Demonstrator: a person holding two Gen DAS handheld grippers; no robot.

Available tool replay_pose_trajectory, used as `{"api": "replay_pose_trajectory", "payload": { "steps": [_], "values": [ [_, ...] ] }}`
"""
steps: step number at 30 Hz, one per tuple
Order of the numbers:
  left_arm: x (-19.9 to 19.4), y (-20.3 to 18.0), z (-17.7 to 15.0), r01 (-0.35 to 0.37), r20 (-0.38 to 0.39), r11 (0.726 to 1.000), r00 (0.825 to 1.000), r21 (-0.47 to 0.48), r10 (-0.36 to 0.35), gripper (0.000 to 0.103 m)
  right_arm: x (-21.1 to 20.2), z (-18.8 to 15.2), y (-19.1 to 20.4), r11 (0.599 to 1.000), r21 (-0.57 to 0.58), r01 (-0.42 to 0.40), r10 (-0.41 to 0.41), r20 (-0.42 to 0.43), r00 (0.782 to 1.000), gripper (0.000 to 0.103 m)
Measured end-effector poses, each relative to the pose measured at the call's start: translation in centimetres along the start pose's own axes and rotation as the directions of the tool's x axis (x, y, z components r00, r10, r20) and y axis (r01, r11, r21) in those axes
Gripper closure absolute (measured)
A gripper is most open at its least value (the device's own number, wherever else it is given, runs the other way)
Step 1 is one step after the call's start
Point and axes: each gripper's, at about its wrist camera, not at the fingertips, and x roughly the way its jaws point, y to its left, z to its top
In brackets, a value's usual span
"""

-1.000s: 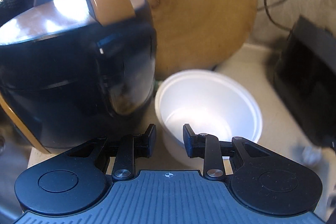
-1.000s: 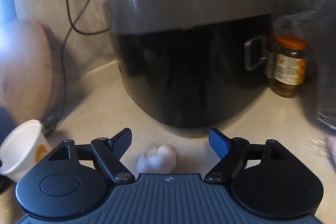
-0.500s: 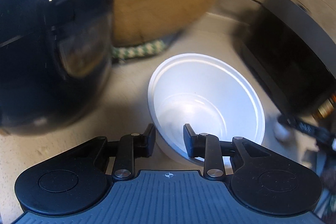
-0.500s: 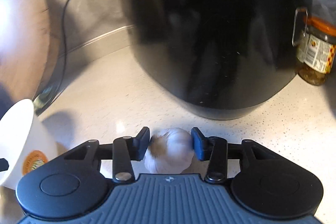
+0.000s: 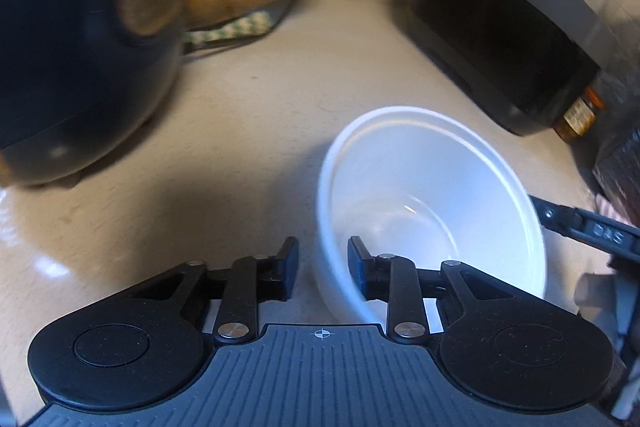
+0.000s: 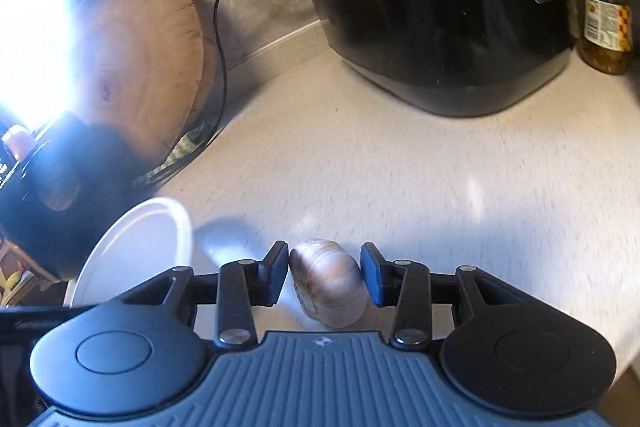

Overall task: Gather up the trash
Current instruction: 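Carry the white bowl and garlic bulb down to the trash bin with both grippers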

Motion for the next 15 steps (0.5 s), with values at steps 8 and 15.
{"api": "replay_pose_trajectory", "payload": {
  "steps": [8, 15],
  "values": [
    [0.5, 0.0, -0.4, 0.054, 0.001, 0.995, 0.999, 0.081, -0.054, 0.090, 0.1, -3.4, 1.5, 0.991, 0.037, 0.128, -0.130, 0.036, 0.991, 0.060],
    [-2.6, -3.8, -2.0, 0.206, -0.013, 0.937, 0.977, 0.283, -0.211, 0.091, -9.1, -6.7, 1.5, 0.958, 0.166, 0.235, -0.258, 0.132, 0.957, 0.061]
  ]
}}
